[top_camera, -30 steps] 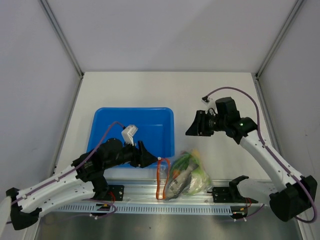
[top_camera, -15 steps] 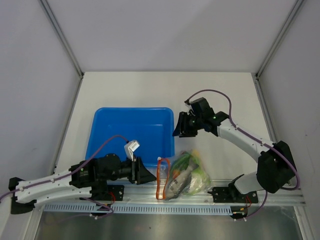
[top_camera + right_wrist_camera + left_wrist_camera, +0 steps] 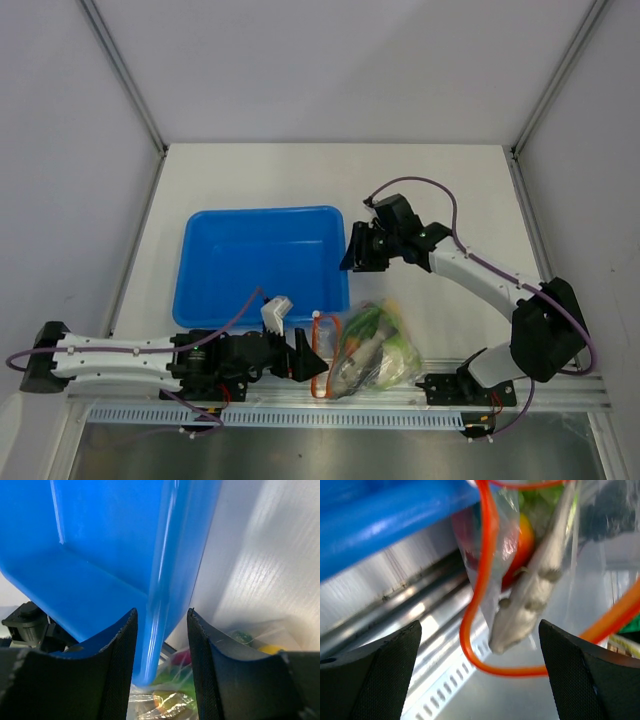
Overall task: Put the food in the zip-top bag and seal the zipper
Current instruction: Adjust the zipper food storage bag at the center of the board.
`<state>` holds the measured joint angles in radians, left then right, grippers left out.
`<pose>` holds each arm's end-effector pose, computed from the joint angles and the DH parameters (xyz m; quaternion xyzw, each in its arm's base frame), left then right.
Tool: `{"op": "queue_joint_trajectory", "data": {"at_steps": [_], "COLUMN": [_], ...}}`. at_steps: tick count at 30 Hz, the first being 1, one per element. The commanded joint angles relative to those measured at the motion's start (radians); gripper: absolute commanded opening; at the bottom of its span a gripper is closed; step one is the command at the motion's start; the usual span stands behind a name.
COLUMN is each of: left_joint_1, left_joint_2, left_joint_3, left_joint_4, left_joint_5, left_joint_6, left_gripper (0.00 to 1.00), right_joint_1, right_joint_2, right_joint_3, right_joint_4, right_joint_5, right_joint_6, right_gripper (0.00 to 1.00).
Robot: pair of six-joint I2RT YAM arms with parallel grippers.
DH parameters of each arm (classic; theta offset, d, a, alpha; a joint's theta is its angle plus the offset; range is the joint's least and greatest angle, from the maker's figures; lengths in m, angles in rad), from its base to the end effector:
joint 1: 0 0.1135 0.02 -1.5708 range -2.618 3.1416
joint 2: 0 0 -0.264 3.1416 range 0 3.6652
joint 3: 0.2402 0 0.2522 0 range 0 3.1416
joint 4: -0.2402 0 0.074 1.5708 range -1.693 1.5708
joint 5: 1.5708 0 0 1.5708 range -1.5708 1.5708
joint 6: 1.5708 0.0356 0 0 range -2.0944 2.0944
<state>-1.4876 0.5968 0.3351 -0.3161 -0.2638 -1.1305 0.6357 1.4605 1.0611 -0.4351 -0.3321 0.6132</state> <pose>0.0213 -0.1433 0.1973 0.0932 0.8689 -0.4262 0.2339 0.2444 0.1947 0.2561 -0.0698 0.9194 0.3326 0.1978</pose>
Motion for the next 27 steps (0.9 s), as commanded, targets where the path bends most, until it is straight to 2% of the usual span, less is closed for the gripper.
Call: {"op": "queue_joint_trajectory", "data": {"at_steps": [1,5,9,11,15,16,18,19,20,21,27], "left_joint_1": [0.000,0.001,0.000,-0.006,-0.011,-0.011,-0.014,-0.014,-0.014,-0.014,-0.014], "left_joint_2": [0.034,0.118,0.244,0.277,0.282,0.278,0.264,0.259,0.253,0.251,0.259], "left_joint_3": [-0.064,-0.071,0.025,0.039,0.005,-0.001,-0.004,-0.002,-0.004,-0.002,0.036], "left_joint_4": [0.132,0.283,0.210,0.244,0.365,0.380,0.434,0.448,0.463,0.485,0.526], "left_joint_5": [-0.156,-0.166,-0.201,-0.213,-0.230,-0.230,-0.229,-0.223,-0.216,-0.198,-0.095], "left_joint_6": [-0.031,0.021,-0.014,-0.035,-0.028,-0.019,0.026,0.040,0.057,0.083,0.201], "left_gripper": [0.99,0.99,1.00,0.95,0.72,0.56,0.37,0.19,0.12,0.01,0.00], "right_joint_1": [0.005,0.001,-0.011,-0.016,-0.024,-0.024,-0.031,-0.033,-0.036,-0.042,-0.091], "right_joint_2": [-0.054,-0.100,-0.132,-0.152,-0.172,-0.181,-0.193,-0.199,-0.210,-0.216,-0.273], "right_joint_3": [0.030,0.013,-0.003,-0.010,-0.018,-0.023,-0.030,-0.036,-0.039,-0.041,-0.039], "right_joint_4": [-0.004,-0.034,-0.051,-0.053,-0.066,-0.076,-0.083,-0.086,-0.088,-0.093,-0.146], "right_joint_5": [0.039,0.065,0.067,0.070,0.073,0.077,0.081,0.082,0.081,0.079,0.065], "right_joint_6": [-0.021,-0.041,-0.043,-0.043,-0.052,-0.055,-0.062,-0.066,-0.067,-0.076,-0.147], "right_gripper": [0.46,0.46,0.46,0.46,0.46,0.46,0.46,0.46,0.46,0.46,0.46]}}
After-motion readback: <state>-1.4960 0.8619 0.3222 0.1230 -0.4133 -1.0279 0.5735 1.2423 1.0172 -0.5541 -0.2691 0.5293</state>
